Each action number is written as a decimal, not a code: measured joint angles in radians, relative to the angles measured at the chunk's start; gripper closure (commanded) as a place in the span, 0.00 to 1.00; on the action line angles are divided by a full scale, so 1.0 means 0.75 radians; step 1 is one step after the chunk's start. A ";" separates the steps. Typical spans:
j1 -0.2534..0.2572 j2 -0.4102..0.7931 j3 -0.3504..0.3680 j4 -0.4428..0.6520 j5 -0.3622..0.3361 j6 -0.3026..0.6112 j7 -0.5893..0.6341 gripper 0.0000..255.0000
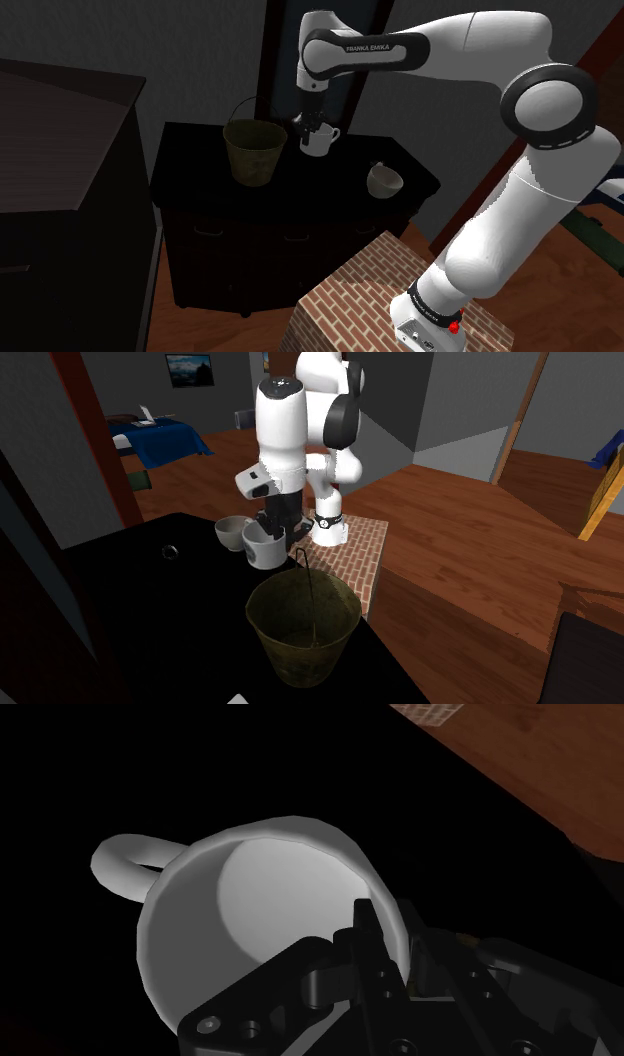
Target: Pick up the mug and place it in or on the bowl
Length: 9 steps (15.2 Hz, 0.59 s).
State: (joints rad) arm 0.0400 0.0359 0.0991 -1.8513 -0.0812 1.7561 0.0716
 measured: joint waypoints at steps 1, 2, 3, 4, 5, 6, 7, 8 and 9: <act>0.001 0.000 0.001 0.021 0.000 -0.020 0.000 1.00; -0.001 -0.004 -0.001 0.031 0.001 -0.035 -0.005 1.00; 0.000 -0.005 0.000 0.047 0.001 -0.052 -0.004 1.00; -0.006 -0.024 -0.005 0.028 0.002 -0.050 -0.016 1.00; -0.016 -0.060 -0.015 -0.017 0.002 -0.040 -0.035 1.00; -0.025 -0.093 -0.024 -0.058 0.002 -0.030 -0.052 1.00; -0.036 -0.123 -0.036 -0.084 0.001 -0.033 -0.076 1.00; -0.046 -0.162 -0.047 -0.126 0.000 -0.029 -0.096 1.00; -0.060 -0.203 -0.063 -0.163 -0.003 -0.030 -0.125 1.00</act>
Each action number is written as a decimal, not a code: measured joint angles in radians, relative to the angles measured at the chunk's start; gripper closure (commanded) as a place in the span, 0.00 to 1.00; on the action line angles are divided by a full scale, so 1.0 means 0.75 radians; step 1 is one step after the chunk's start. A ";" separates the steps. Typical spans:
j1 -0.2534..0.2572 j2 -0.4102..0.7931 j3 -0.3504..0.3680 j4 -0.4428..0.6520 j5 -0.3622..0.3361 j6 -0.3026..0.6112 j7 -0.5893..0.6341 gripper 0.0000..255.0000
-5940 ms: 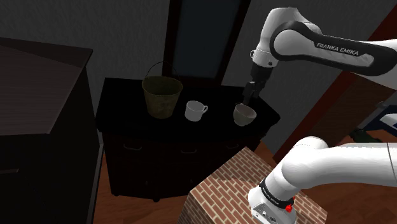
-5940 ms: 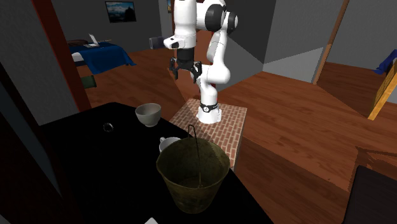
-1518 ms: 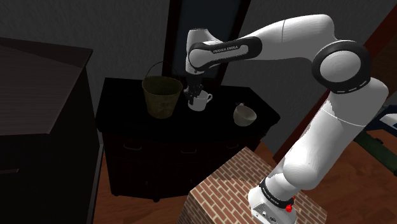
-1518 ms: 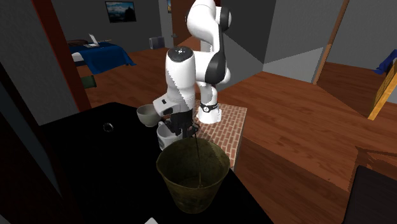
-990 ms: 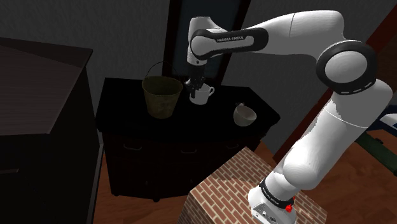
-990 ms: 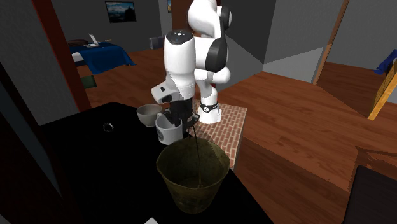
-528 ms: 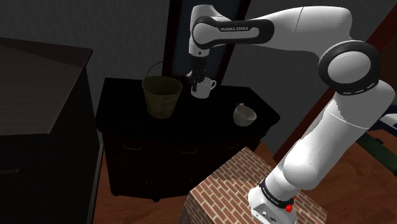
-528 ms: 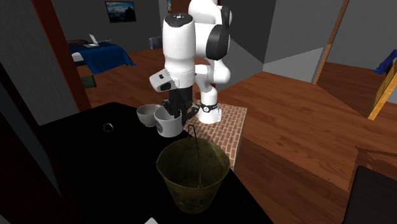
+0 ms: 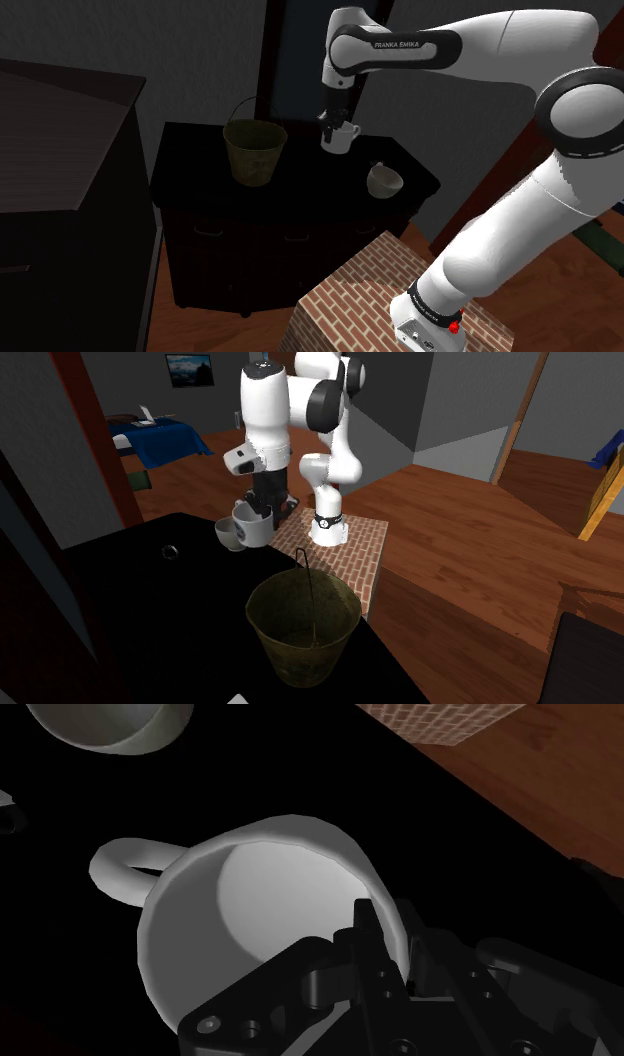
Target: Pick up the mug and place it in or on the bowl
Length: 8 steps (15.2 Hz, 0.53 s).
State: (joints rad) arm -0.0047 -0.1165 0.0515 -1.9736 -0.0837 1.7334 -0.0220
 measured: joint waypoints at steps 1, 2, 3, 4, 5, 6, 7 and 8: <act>-0.013 -0.026 -0.016 -0.020 -0.005 -0.002 -0.029 1.00; -0.023 -0.059 -0.029 -0.059 -0.008 0.006 -0.050 1.00; -0.036 -0.095 -0.046 -0.100 -0.013 0.013 -0.077 1.00; -0.047 -0.118 -0.061 -0.124 -0.020 0.016 -0.101 1.00; -0.059 -0.151 -0.077 -0.166 -0.026 0.027 -0.126 1.00; -0.071 -0.192 -0.094 -0.203 -0.034 0.025 -0.153 1.00; -0.081 -0.211 -0.108 -0.219 -0.041 0.026 -0.175 1.00; -0.095 -0.245 -0.128 -0.257 -0.052 0.034 -0.204 1.00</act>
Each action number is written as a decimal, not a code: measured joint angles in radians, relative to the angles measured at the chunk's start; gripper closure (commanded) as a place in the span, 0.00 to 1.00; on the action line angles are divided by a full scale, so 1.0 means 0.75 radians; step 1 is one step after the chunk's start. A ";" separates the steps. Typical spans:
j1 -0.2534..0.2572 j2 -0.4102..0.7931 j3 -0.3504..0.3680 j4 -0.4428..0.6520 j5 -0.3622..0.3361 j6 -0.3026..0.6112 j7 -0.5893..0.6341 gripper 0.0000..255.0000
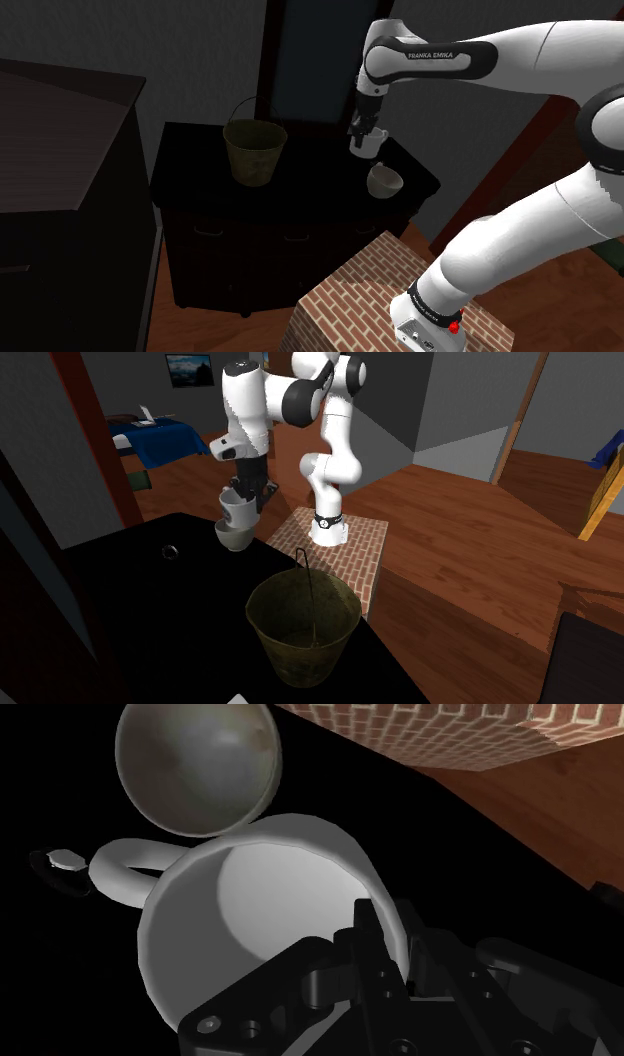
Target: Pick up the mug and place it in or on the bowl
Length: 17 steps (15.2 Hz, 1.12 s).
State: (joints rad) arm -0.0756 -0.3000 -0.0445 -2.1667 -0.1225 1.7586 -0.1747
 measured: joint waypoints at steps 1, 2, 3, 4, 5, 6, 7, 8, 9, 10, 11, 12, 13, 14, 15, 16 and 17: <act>-0.013 -0.022 -0.019 -0.017 -0.010 -0.002 -0.028 1.00; -0.026 -0.037 -0.038 -0.021 -0.020 -0.010 -0.057 1.00; -0.038 -0.071 -0.055 -0.051 -0.031 -0.010 -0.083 1.00; -0.053 -0.096 -0.076 -0.069 -0.044 -0.014 -0.113 1.00; -0.066 -0.124 -0.095 -0.099 -0.057 -0.007 -0.139 1.00; -0.078 -0.136 -0.114 -0.102 -0.069 -0.012 -0.166 1.00; -0.092 -0.153 -0.134 -0.114 -0.082 -0.013 -0.195 1.00; -0.107 -0.186 -0.154 -0.131 -0.097 -0.025 -0.223 1.00; -0.120 -0.211 -0.173 -0.150 -0.111 -0.025 -0.249 1.00; -0.135 -0.217 -0.198 -0.157 -0.127 -0.019 -0.281 1.00; -0.145 -0.225 -0.215 -0.166 -0.138 -0.014 -0.303 1.00; -0.150 -0.235 -0.221 -0.184 -0.144 -0.004 -0.310 1.00; -0.153 -0.239 -0.226 -0.201 -0.148 0.009 -0.314 1.00; -0.154 -0.239 -0.229 -0.219 -0.150 0.027 -0.313 1.00; -0.156 -0.238 -0.232 -0.232 -0.153 0.041 -0.314 1.00; -0.157 -0.234 -0.234 -0.247 -0.154 0.060 -0.312 1.00; -0.158 -0.232 -0.238 -0.264 -0.157 0.079 -0.312 1.00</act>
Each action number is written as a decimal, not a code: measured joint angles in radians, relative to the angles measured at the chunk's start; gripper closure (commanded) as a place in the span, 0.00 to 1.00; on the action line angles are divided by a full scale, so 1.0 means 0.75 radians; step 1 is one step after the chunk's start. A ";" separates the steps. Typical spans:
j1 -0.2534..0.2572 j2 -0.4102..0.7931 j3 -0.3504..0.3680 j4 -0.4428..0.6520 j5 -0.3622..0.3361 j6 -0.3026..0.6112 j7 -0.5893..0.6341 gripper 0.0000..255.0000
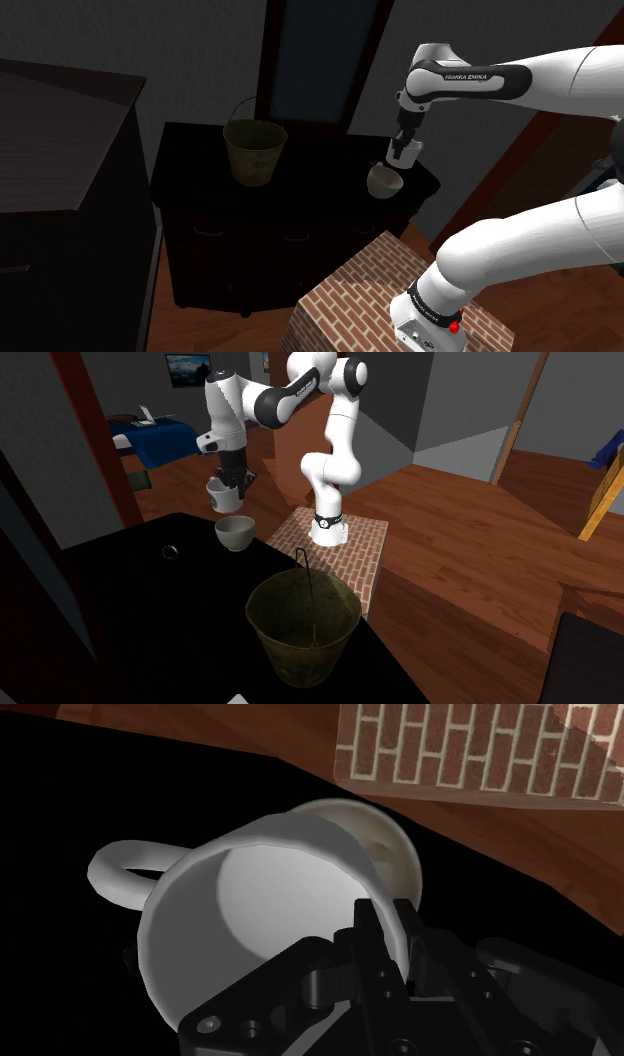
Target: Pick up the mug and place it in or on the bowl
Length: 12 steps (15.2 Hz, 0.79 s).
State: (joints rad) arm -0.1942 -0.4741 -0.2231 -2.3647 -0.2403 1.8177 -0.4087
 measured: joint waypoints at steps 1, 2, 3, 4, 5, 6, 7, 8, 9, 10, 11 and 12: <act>0.000 0.000 0.000 -0.017 -0.001 0.016 0.005 1.00; -0.001 0.002 -0.003 -0.034 -0.003 0.035 0.006 1.00; -0.002 0.010 -0.007 -0.044 -0.005 0.054 0.005 1.00; -0.002 0.010 -0.006 -0.062 -0.006 0.072 0.010 1.00; -0.003 0.018 -0.010 -0.073 -0.008 0.091 0.010 1.00; -0.004 0.020 -0.013 -0.087 -0.011 0.107 0.010 1.00; -0.003 0.030 -0.014 -0.100 -0.011 0.130 0.016 1.00; -0.004 0.032 -0.015 -0.120 -0.013 0.150 0.019 1.00; -0.004 0.036 -0.017 -0.136 -0.016 0.170 0.022 1.00; -0.005 0.043 -0.019 -0.142 -0.016 0.183 0.023 1.00; -0.005 0.044 -0.020 -0.146 -0.017 0.189 0.023 1.00; -0.005 0.045 -0.020 -0.148 -0.017 0.192 0.023 1.00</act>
State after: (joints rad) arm -0.1979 -0.4404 -0.2380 -2.4755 -0.2533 1.9614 -0.3913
